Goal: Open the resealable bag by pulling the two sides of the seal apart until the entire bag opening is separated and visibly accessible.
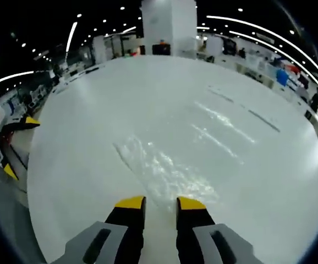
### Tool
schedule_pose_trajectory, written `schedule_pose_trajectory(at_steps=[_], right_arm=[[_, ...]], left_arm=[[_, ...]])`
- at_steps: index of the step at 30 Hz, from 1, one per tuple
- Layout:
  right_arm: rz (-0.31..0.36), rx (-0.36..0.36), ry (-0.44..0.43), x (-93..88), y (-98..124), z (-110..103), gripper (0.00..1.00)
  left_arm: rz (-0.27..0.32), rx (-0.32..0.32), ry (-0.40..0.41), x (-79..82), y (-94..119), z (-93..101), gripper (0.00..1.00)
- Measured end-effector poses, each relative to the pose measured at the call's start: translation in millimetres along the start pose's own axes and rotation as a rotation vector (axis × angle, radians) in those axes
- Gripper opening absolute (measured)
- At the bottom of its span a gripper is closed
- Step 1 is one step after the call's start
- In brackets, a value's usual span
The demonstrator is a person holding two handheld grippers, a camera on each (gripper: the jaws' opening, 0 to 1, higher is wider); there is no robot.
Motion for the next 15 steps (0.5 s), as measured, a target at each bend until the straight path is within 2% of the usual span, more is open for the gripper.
schedule_pose_trajectory(at_steps=[2,4,5,6,8,9,11,13,15], right_arm=[[-0.013,0.008,0.013,-2.2,-0.4,0.0,0.18],[-0.060,0.040,0.038,-8.3,-3.4,-4.5,0.18],[-0.038,0.017,0.095,-5.5,-3.1,-4.0,0.18],[-0.071,0.013,0.107,-8.3,-4.0,-3.0,0.16],[-0.081,-0.019,0.166,-7.9,-3.7,1.1,0.11],[-0.089,-0.044,0.186,-7.1,-3.2,3.2,0.06],[-0.090,-0.023,0.160,-4.5,-3.9,-0.7,0.06],[-0.107,-0.029,0.217,-5.0,-3.5,-2.5,0.04],[-0.116,-0.026,0.236,-4.9,-3.9,-4.0,0.02]], left_arm=[[-0.005,-0.002,-0.003,-0.3,-0.7,0.4,0.93],[-0.008,-0.002,-0.006,-1.0,-1.3,0.6,0.93],[-0.008,-0.001,-0.007,-1.0,-1.2,0.6,0.93],[-0.009,-0.002,-0.006,-1.0,-1.3,0.5,0.93],[-0.013,0.000,-0.004,-1.5,-1.2,0.3,0.93],[-0.014,0.000,-0.003,-1.8,-1.4,0.4,0.92],[-0.015,-0.008,-0.002,-1.8,-1.5,1.8,0.93],[-0.009,-0.020,-0.002,-0.7,-1.4,3.8,0.94],[-0.013,-0.022,-0.002,-1.1,-1.3,4.1,0.94]])
Point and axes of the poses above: the point that each gripper's makers call its tool centre point, and the gripper's own axes: y roughly backward along the fingers, z roughly to its right, x roughly out of its top, the point moved 5 cm from there along y, roughly backward along the fingers, and after that the axes turned 15 degrees about -z, right-handed, at the moved point
